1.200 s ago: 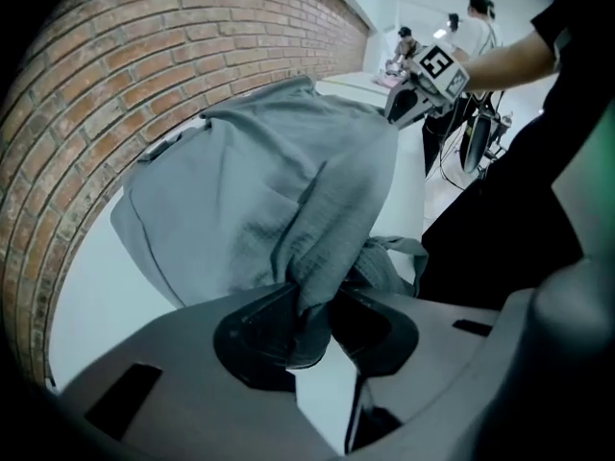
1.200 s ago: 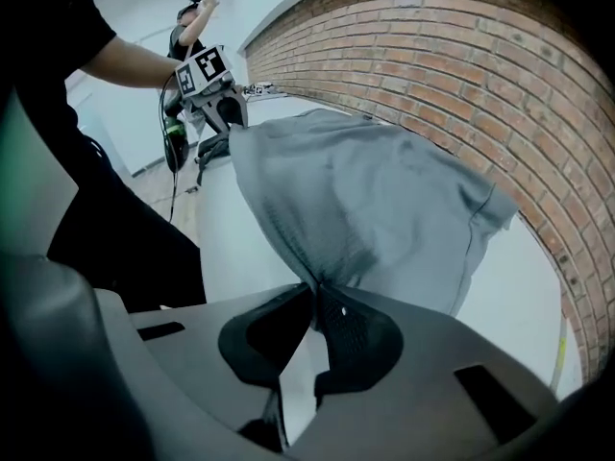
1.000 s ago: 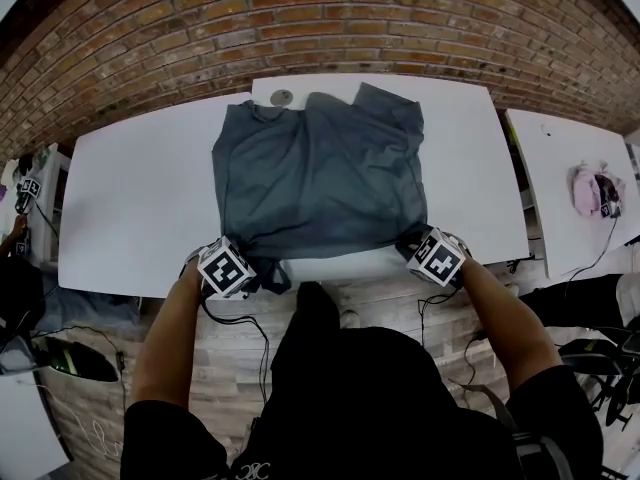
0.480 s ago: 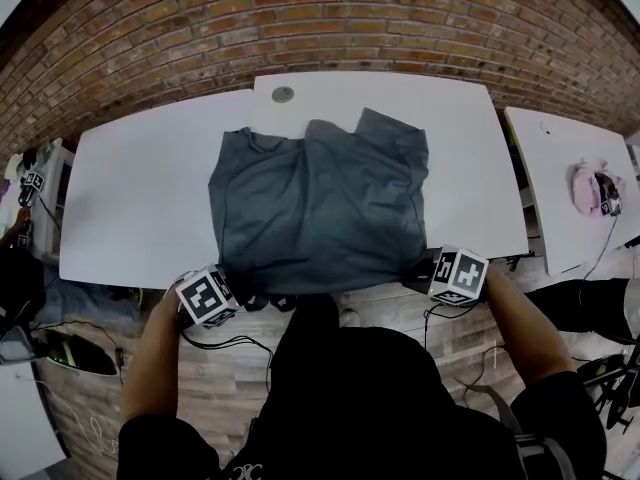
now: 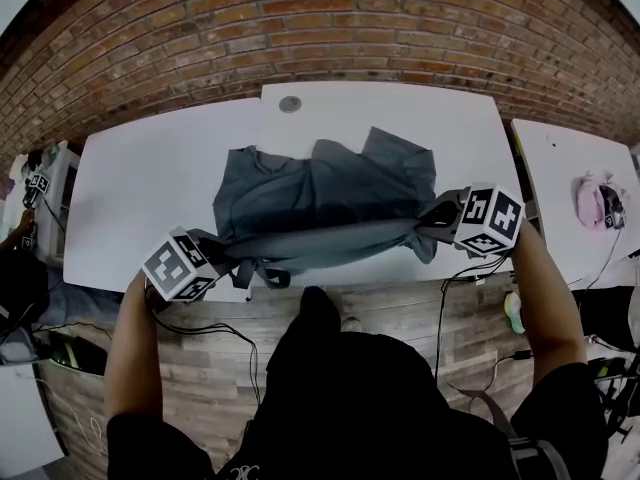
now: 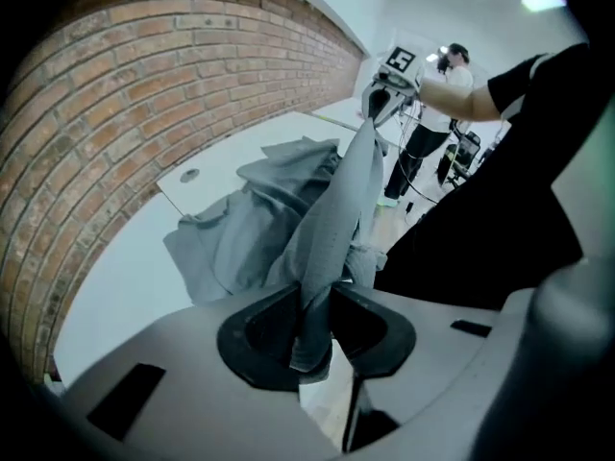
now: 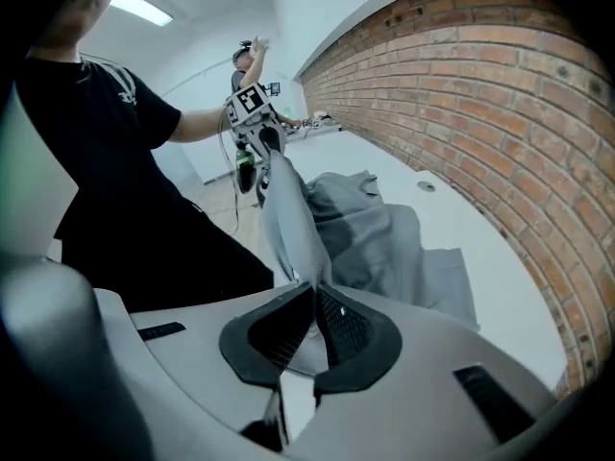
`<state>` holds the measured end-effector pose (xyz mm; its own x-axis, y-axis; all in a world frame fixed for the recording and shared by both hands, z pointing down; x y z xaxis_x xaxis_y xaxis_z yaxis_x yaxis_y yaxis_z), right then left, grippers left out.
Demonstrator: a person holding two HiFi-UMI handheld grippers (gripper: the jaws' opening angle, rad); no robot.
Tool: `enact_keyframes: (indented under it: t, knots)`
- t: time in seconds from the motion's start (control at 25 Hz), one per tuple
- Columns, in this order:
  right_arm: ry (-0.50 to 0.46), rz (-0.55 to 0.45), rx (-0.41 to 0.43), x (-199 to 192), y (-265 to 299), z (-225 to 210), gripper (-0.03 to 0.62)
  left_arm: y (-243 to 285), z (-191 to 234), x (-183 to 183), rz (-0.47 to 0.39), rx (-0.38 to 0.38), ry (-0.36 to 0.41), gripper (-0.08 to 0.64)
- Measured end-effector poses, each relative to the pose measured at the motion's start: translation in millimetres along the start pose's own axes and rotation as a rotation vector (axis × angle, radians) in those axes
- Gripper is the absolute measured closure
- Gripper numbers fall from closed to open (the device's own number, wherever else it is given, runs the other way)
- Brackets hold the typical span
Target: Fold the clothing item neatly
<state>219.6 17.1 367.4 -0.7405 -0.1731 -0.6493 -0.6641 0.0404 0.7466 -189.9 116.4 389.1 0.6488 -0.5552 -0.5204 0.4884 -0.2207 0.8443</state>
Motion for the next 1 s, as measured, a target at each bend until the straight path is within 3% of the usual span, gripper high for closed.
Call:
enact_keyframes:
  t: [0.2, 0.56, 0.84, 1.0]
  knots:
    - [0.047, -0.009, -0.095, 27.4, 3.5, -68.2, 0.569, -6.9, 60.4, 38.7, 0.008, 0.091, 0.02, 0.482]
    - [0.109, 0.129, -0.203, 23.3, 54.1, -182.0, 0.569, 60.3, 176.9, 84.2, 0.087, 0.097, 0.0, 0.483]
    - [0.204, 0.23, -0.221, -14.3, 114.3, -225.0, 0.569, 128.2, 222.1, 69.1, 0.163, 0.054, -0.064, 0.483]
    - [0.241, 0.222, -0.235, -31.4, 132.2, -227.0, 0.569, 152.8, 227.4, 58.5, 0.165, 0.089, -0.045, 0.483]
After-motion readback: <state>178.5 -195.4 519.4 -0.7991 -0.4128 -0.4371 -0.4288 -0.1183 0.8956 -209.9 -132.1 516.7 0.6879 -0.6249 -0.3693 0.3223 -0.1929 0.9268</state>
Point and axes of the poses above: the fingertips, and each gripper's own axes: y forward along the fingers, z to its left, x out of its top, the point moved 10 cm from there along -y, backward along the fingers, and after that the axes turned 9 degrees about -z, right-handed, at the moved point
